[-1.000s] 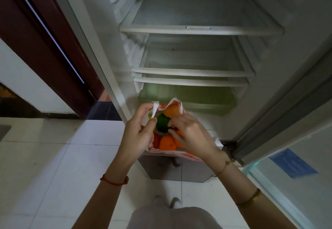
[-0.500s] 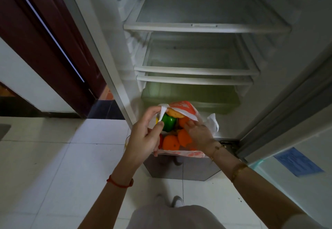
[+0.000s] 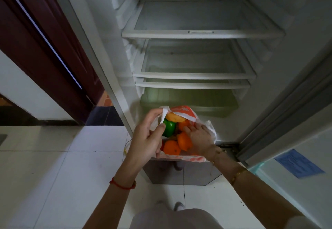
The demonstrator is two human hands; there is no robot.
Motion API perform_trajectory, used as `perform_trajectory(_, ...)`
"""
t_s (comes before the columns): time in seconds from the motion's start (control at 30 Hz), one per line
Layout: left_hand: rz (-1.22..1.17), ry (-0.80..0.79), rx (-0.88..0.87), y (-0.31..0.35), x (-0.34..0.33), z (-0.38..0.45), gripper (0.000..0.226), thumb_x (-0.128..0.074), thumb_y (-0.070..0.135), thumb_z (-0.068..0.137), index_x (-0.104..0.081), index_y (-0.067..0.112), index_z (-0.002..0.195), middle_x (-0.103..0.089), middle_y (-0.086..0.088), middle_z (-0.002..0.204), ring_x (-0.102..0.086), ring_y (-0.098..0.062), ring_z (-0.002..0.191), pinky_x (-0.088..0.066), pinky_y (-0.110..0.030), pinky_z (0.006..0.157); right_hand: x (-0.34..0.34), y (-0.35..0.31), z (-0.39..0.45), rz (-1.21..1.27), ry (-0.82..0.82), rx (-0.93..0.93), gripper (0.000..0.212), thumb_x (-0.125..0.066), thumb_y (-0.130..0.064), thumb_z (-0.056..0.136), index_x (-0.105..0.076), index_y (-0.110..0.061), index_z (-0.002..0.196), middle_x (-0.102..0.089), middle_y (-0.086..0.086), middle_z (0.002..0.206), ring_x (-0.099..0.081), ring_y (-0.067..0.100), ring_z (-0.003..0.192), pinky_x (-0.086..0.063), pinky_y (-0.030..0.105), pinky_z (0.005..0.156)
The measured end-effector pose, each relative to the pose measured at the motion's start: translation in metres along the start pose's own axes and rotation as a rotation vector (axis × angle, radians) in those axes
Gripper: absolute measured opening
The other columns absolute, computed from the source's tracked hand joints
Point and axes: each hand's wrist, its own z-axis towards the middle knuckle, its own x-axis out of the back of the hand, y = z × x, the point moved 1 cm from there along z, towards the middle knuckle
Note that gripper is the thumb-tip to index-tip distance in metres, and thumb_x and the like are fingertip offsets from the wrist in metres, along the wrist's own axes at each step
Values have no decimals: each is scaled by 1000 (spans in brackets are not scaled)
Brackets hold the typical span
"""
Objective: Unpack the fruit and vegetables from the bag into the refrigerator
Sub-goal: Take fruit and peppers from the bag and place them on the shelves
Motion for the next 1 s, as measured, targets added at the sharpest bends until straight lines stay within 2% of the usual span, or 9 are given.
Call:
perform_trajectory(0.1, 8, 7, -2, -1, 3, 4, 32, -46, 7, 99, -51, 25, 125, -44, -3, 44, -38, -13, 32, -43, -37, 40, 18, 1, -4, 311, 76, -43, 98, -81, -49, 64, -29, -25, 144, -41, 6, 144, -39, 31, 131, -36, 39, 106)
perform_trajectory(0.23, -1, 25, -5, 0, 7, 11, 34, -45, 8, 100, -50, 26, 128, -46, -11, 50, -40, -15, 34, -42, -31, 39, 65, 2, -21, 797, 156, 1, 79, -85, -32, 71, -38, -25, 133, -52, -1, 127, -53, 17, 112, -44, 23, 83)
perform_trajectory(0.33, -41, 59, -5, 3, 10, 19, 33, -46, 6, 99, -51, 20, 129, -58, -11, 63, -40, -14, 34, -39, -25, 37, 100, 4, -32, 972, 207, 21, 66, -83, -30, 71, -43, -28, 123, -50, -5, 123, -55, 19, 112, -54, 28, 83)
perform_trajectory(0.4, -71, 58, -9, 7, 12, 25, 31, -48, 8, 98, -52, 20, 126, -63, -11, 75, -41, -14, 35, -40, -27, 37, 124, 5, -40, 1047, 301, 70, 69, -82, -39, 65, -45, -29, 122, -50, -7, 124, -55, 18, 112, -56, 32, 84)
perform_trajectory(0.57, -155, 56, -4, 15, 11, 39, 22, -53, 15, 96, -55, 26, 115, -63, -12, 79, -44, -16, 36, -43, -31, 40, 198, -5, -54, 1088, 590, 255, 70, -75, -46, 66, -42, -33, 126, -45, -19, 129, -54, 7, 115, -56, 24, 85)
perform_trajectory(0.67, -188, 71, 24, 15, 11, 48, 22, -52, 11, 96, -55, 23, 114, -63, -13, 96, -44, -16, 36, -40, -31, 40, 244, -10, -41, 1072, 793, 291, 68, -78, -36, 71, -42, -26, 128, -47, -10, 131, -55, 9, 116, -54, 24, 87)
perform_trajectory(0.73, -193, 70, 42, 14, 11, 52, 23, -53, 11, 96, -55, 20, 117, -62, -18, 99, -43, -16, 36, -40, -29, 38, 273, -13, -23, 1042, 881, 286, 66, -79, -29, 75, -42, -20, 129, -46, -6, 130, -55, 7, 112, -54, 18, 83)
perform_trajectory(0.87, -201, 68, 55, 15, 11, 57, 25, -53, 10, 96, -55, 21, 118, -64, -23, 99, -44, -15, 36, -40, -27, 37, 320, -20, 21, 965, 959, 266, 65, -81, -24, 74, -46, -12, 128, -50, -6, 121, -55, 6, 102, -49, 9, 78)
perform_trajectory(1.0, -203, 74, 60, 13, 9, 60, 25, -54, 12, 96, -55, 24, 117, -64, -25, 95, -45, -15, 35, -41, -27, 38, 339, -30, 69, 907, 909, 249, 68, -83, -27, 71, -47, -10, 126, -54, -5, 114, -56, 11, 101, -51, 25, 83)
